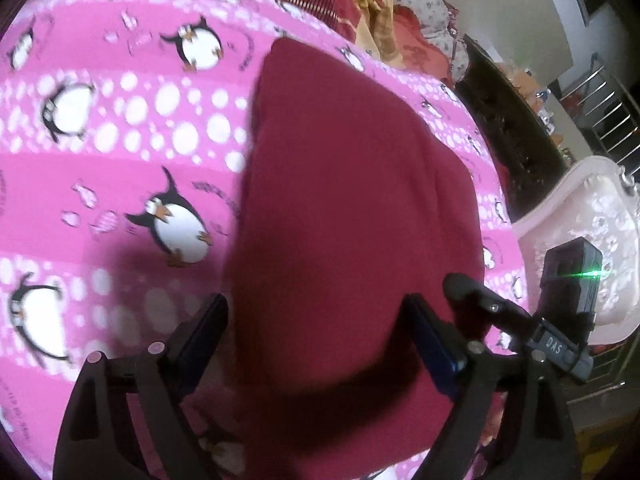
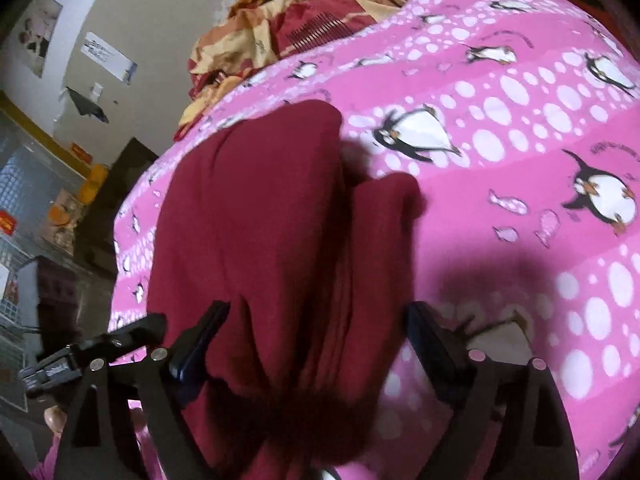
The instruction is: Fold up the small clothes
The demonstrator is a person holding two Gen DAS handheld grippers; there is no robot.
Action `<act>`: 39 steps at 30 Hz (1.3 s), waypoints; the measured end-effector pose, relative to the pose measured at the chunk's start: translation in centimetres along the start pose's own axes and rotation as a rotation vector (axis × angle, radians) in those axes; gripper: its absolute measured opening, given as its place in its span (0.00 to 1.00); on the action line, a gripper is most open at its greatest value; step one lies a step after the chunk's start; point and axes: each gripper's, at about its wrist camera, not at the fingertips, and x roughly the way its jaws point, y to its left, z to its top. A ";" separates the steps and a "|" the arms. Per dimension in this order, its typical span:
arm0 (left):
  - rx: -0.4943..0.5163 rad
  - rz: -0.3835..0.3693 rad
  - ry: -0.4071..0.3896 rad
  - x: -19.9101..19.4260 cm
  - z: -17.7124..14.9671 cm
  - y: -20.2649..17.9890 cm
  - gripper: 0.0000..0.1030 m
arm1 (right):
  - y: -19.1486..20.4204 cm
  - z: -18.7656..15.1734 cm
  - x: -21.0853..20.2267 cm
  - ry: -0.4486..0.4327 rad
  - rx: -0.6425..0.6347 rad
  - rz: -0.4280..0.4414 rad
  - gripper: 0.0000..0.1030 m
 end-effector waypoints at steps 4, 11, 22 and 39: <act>-0.043 -0.056 0.035 1.2 -0.1 0.3 0.86 | 1.7 0.2 1.3 0.032 -0.083 0.024 0.89; 0.019 -0.023 -0.002 -0.7 -0.9 -1.0 0.70 | 2.8 0.3 0.0 0.005 -0.062 0.047 0.53; 0.059 0.019 -0.029 -9.6 -6.3 -1.9 0.69 | 8.7 -4.5 -1.9 0.141 -0.134 0.189 0.52; 0.176 0.372 -0.126 -11.6 -11.6 -1.6 0.76 | 12.6 -6.4 -5.9 0.028 -0.266 0.090 0.58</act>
